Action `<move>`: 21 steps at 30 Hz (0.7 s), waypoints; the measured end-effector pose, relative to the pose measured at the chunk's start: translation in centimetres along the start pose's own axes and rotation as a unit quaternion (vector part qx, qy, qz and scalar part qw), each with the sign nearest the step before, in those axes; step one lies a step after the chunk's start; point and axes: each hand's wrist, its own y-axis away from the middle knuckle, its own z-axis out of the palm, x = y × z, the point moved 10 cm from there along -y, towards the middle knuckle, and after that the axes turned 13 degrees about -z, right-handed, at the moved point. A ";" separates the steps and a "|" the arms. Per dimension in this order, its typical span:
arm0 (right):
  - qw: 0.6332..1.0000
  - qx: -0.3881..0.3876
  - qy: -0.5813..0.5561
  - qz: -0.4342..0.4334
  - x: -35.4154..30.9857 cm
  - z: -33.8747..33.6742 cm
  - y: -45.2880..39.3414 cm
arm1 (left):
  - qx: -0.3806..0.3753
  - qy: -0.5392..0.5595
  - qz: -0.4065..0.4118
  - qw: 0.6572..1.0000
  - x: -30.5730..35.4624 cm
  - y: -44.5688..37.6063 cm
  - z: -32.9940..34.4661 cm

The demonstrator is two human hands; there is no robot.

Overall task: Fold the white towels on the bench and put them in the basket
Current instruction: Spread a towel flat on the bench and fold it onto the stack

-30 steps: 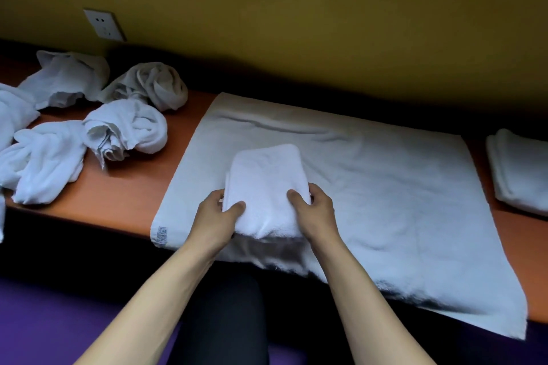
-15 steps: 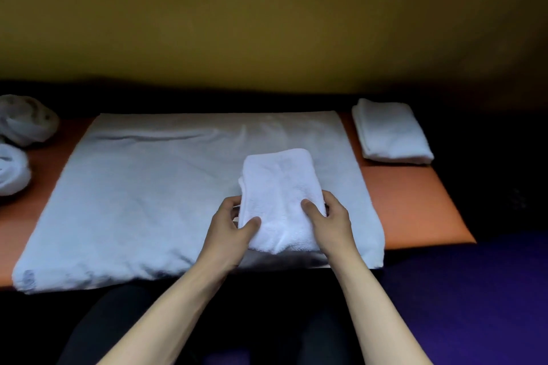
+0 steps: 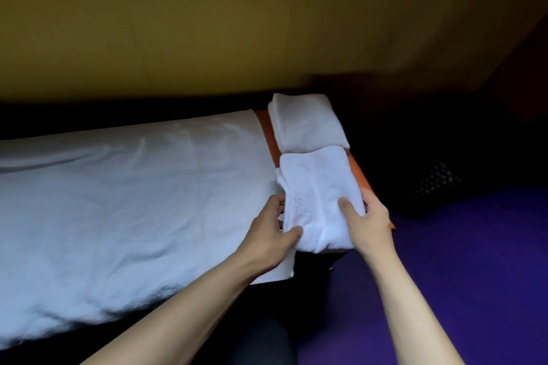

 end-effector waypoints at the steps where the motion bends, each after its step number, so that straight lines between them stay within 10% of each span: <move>1: 1.000 0.004 0.016 -0.002 0.5 -0.9 -0.7 | -0.007 -0.012 0.000 1.000 0.4 -0.7 0.9; 5: 0.979 -0.032 0.200 0.016 3.6 -2.7 -2.6 | 0.038 -0.193 0.056 0.979 1.4 -2.5 2.8; 11: 0.915 -0.049 0.357 -0.182 1.4 0.9 0.7 | 0.078 -0.442 0.083 0.890 -0.2 -3.5 4.3; 21: 0.860 -0.135 0.459 -0.177 4.4 4.5 0.7 | 0.071 -0.454 0.098 0.883 -2.3 -1.2 3.2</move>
